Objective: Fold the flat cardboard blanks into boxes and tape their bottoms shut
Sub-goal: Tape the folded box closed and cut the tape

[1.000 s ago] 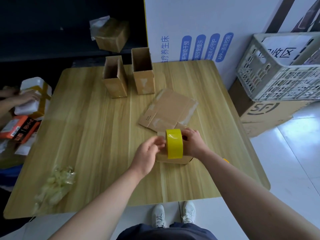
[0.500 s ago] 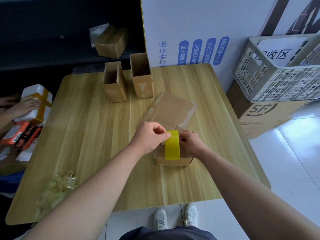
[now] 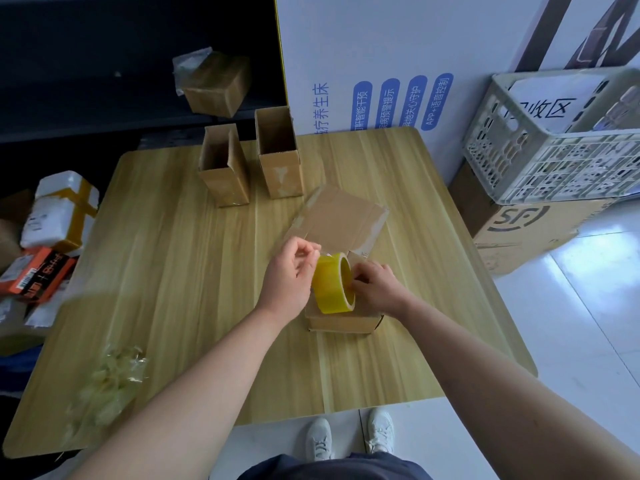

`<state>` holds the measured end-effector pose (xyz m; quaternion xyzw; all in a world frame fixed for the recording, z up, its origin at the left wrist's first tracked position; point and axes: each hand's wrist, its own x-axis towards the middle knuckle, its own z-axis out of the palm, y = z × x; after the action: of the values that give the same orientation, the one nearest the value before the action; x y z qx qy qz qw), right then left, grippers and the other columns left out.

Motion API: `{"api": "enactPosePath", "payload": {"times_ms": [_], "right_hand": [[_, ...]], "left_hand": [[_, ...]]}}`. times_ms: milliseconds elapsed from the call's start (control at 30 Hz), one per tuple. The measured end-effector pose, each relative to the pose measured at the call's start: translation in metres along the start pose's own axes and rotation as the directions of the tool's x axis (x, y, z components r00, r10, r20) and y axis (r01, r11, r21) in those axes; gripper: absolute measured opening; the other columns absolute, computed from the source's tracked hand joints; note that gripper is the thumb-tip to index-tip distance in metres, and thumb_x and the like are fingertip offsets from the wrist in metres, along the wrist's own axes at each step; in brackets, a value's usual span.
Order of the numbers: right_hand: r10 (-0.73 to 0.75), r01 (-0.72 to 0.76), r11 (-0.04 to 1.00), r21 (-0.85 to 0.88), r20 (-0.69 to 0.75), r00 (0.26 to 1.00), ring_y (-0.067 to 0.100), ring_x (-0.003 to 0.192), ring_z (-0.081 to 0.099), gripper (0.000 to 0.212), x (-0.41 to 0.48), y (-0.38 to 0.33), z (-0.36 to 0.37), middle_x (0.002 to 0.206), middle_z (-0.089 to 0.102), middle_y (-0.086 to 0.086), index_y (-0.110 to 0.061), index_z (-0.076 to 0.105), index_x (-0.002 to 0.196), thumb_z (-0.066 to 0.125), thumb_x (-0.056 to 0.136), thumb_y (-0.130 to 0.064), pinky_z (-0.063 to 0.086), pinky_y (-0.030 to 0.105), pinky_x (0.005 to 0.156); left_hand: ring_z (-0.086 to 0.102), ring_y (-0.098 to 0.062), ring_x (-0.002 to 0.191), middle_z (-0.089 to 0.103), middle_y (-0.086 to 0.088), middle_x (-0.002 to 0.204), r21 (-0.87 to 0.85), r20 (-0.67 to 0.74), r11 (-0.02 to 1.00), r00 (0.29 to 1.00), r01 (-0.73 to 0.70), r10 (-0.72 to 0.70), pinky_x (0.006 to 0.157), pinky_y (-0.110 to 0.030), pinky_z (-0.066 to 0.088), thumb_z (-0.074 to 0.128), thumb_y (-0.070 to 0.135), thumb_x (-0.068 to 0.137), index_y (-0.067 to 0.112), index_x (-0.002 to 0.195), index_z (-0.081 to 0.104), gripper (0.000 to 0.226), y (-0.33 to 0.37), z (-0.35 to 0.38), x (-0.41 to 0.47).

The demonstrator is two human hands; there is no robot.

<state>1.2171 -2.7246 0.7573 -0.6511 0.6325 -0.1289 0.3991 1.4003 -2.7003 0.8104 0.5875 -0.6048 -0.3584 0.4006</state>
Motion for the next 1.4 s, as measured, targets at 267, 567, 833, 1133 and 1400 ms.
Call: {"api": "enactPosePath", "payload": {"times_ms": [267, 567, 833, 1133, 1400], "right_hand": [[0.007, 0.009, 0.979, 0.203, -0.077, 0.997, 0.02, 0.104, 0.043, 0.03, -0.017, 0.001, 0.004, 0.103, 0.06, -0.001, -0.011, 0.059, 0.097, 0.046, 0.099, -0.038, 0.031, 0.029, 0.083], [-0.006, 0.008, 0.999, -0.033, 0.066, 0.998, 0.013, 0.124, 0.035, 0.024, -0.013, -0.004, -0.001, 0.128, 0.052, -0.003, -0.015, 0.07, 0.104, 0.048, 0.099, -0.024, 0.022, 0.027, 0.106], [0.019, -0.016, 0.999, -0.03, 0.131, 0.991, 0.02, 0.137, 0.031, 0.054, -0.015, -0.007, -0.011, 0.13, 0.059, 0.006, -0.006, 0.067, 0.11, 0.025, 0.087, -0.031, 0.024, 0.034, 0.099], [0.022, -0.028, 0.98, 0.197, 0.03, 0.999, 0.019, 0.127, 0.033, 0.045, -0.022, -0.011, -0.011, 0.139, 0.046, 0.005, -0.008, 0.055, 0.133, 0.024, 0.107, -0.027, 0.021, 0.028, 0.103], [-0.021, 0.02, 0.95, 0.313, -0.001, 1.0, 0.021, 0.121, 0.036, 0.075, -0.028, -0.002, -0.002, 0.134, 0.048, -0.006, -0.029, 0.028, 0.146, 0.039, 0.072, -0.039, 0.029, 0.035, 0.098]], "left_hand": [[0.057, -0.017, 0.083, 0.06, 0.009, 0.085, -0.064, -0.309, 0.916, 0.865, 0.397, -0.396, 0.064, -0.022, 0.038, 0.041, 0.023, 0.102, 0.011, 0.098, 0.047, 0.014, -0.008, 0.019, 0.009], [0.069, -0.013, 0.083, 0.072, 0.005, 0.086, -0.219, -0.263, 0.949, 0.923, 0.226, -0.281, 0.08, -0.032, 0.056, 0.055, 0.023, 0.097, 0.017, 0.092, 0.053, 0.008, -0.008, 0.026, 0.008], [0.071, -0.013, 0.072, 0.073, -0.004, 0.077, -0.43, -0.27, 0.874, 0.891, 0.228, -0.365, 0.071, -0.029, 0.058, 0.066, 0.014, 0.09, 0.012, 0.085, 0.061, 0.007, -0.002, 0.018, 0.013], [0.068, -0.024, 0.091, 0.068, -0.015, 0.102, -0.621, -0.111, 0.674, 0.806, 0.4, -0.581, 0.072, -0.033, 0.057, 0.073, 0.004, 0.082, 0.012, 0.1, 0.054, 0.028, -0.016, 0.008, 0.014], [0.065, -0.027, 0.091, 0.059, -0.019, 0.108, -0.886, 0.072, 0.225, 0.601, 0.405, -0.796, 0.064, -0.034, 0.06, 0.064, -0.01, 0.085, 0.009, 0.119, 0.047, 0.043, -0.018, 0.016, 0.003]]}}
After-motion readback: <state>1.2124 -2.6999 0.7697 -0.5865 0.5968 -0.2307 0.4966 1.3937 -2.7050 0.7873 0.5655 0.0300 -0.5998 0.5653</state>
